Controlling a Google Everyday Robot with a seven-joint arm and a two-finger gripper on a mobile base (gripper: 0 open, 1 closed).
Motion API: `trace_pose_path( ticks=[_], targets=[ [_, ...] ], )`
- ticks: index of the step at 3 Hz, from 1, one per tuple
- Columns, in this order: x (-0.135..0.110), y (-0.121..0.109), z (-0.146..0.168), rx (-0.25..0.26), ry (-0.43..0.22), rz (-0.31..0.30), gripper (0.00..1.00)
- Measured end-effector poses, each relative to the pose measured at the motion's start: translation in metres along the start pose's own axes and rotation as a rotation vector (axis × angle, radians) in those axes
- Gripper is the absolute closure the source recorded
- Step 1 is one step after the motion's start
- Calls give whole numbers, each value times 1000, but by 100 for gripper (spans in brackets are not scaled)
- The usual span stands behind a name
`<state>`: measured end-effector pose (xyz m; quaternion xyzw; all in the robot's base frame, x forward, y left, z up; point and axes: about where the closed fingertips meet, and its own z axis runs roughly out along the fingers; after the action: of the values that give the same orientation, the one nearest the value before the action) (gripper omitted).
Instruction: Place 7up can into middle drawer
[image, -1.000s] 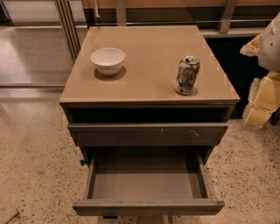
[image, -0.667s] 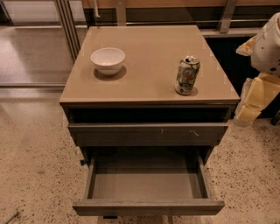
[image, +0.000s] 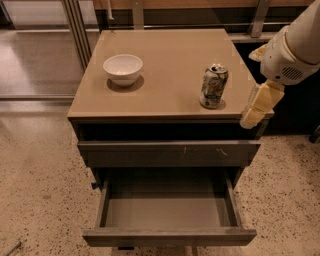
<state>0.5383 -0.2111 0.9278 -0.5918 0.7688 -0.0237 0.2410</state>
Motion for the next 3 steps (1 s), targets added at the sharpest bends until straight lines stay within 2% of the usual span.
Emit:
trace_pose_path(
  ticks=[2, 3],
  targets=[
    [-28, -58, 38, 2, -206, 35, 0],
    [-42, -76, 52, -15, -285, 58, 0]
  ],
)
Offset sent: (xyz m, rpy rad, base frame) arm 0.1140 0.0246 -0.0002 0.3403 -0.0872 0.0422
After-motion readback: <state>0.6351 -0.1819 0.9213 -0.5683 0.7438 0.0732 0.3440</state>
